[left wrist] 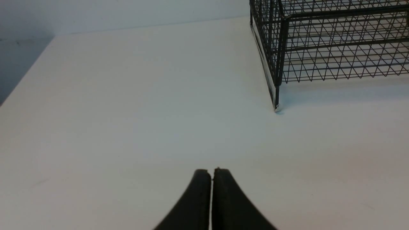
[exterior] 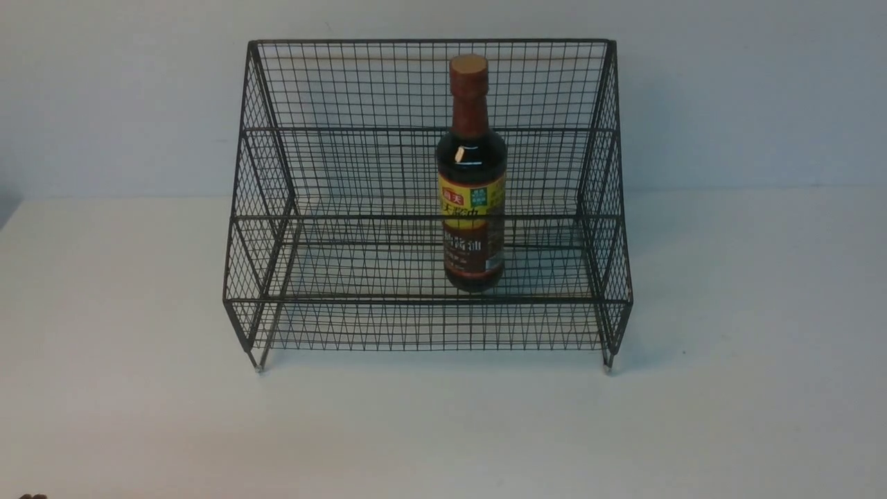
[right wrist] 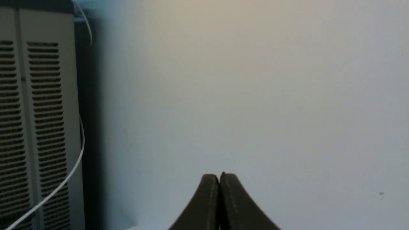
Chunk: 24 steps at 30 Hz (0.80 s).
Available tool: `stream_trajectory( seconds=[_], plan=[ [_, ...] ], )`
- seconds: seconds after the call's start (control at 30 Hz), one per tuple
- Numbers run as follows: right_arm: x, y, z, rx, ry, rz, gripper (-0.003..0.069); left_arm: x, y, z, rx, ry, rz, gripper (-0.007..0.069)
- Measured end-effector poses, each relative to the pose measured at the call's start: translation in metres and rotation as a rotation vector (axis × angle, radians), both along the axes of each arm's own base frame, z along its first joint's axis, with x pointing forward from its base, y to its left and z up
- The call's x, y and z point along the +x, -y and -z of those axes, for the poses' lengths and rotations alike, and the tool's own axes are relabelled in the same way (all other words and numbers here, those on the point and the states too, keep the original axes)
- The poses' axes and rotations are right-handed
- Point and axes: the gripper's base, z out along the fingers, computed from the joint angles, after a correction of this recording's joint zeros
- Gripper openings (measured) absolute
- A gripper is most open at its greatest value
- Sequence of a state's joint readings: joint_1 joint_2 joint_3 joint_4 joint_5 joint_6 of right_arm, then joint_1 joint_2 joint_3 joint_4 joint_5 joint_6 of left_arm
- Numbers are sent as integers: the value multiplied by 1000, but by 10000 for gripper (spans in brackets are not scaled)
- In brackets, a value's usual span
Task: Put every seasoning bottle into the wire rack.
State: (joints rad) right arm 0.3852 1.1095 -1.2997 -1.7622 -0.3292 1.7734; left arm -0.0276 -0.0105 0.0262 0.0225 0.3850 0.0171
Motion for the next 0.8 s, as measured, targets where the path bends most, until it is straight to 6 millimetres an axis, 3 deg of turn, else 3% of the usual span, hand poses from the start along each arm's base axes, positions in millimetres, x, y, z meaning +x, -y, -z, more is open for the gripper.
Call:
stream_trajectory(
  seconds=[0.3, 0.63, 0.8],
  plan=[
    [-34, 12, 42, -77, -26, -12, -15, 0, 0, 0, 0, 0, 0, -5],
    [-84, 14, 38, -115, 44, -215, -15, 0, 0, 0, 0, 0, 0, -5],
    [-89, 14, 38, -132, 57, -251, -15, 0, 0, 0, 0, 0, 0, -5]
  ],
)
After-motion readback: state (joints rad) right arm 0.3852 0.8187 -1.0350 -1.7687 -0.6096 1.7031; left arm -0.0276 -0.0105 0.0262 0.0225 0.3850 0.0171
